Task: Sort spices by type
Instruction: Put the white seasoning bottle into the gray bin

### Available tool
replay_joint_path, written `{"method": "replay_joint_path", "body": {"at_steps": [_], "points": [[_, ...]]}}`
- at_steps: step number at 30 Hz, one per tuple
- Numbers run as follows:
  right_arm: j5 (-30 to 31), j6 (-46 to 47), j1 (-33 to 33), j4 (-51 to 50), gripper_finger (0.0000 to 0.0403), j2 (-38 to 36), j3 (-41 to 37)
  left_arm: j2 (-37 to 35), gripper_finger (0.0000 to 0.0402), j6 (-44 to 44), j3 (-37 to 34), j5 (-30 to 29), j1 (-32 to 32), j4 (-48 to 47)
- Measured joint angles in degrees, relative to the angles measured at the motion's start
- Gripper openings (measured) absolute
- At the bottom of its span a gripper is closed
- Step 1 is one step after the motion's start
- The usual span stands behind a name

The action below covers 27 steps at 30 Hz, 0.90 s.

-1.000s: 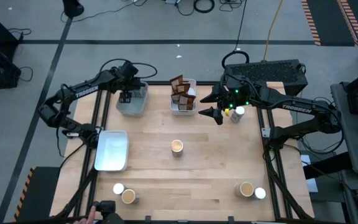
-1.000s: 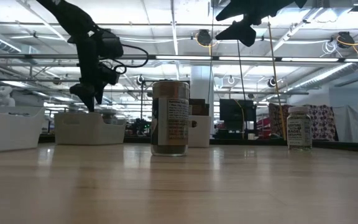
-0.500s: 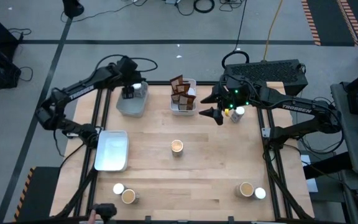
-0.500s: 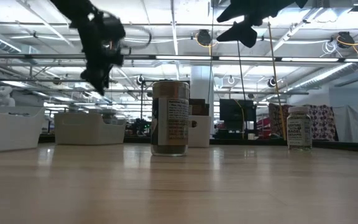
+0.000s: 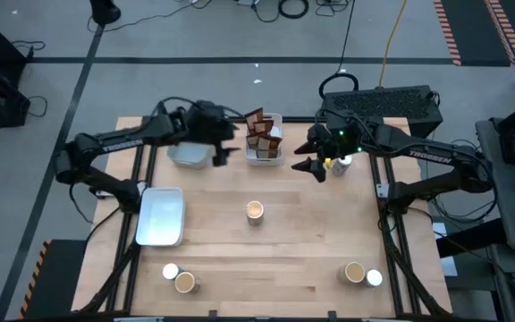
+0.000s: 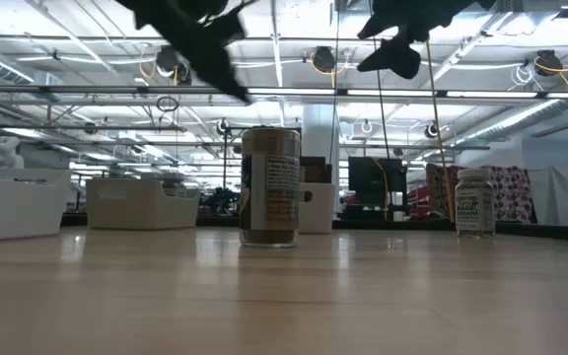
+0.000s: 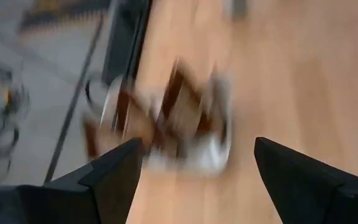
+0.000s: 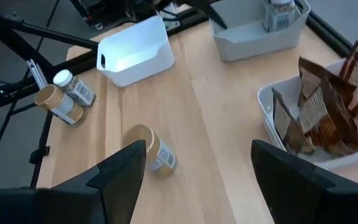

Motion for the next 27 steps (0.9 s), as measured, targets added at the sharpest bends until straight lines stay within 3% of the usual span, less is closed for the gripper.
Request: {"method": "replay_joint_path", "body": {"at_steps": [4, 8, 11, 18, 27], "points": [[0.87, 0.02, 0.0, -5.89, 0.0272, -2.46, 0.0, 4.48, 0.0313, -3.91, 0.0, 0.32, -5.11, 14.55], [6.47, 0.49, 0.0, -14.64, 0.0272, -5.85, 0.0, 11.13, 0.0313, -9.86, 0.24, 3.44, -7.25, 33.89], [11.09, 2.31, 0.0, -20.69, 0.0272, -8.63, 0.0, 17.26, 0.0313, -13.95, 3.25, 5.86, -7.97, 41.3], [18.05, 8.0, 0.0, -30.17, 0.0272, -15.5, 0.0, 30.46, 0.0313, -14.16, 18.2, 6.71, -10.74, 39.11], [22.45, 14.18, 0.0, -36.69, 0.0272, -22.08, 0.0, 47.66, 0.0313, -15.23, 41.82, 5.39, -12.17, 28.77]]}}
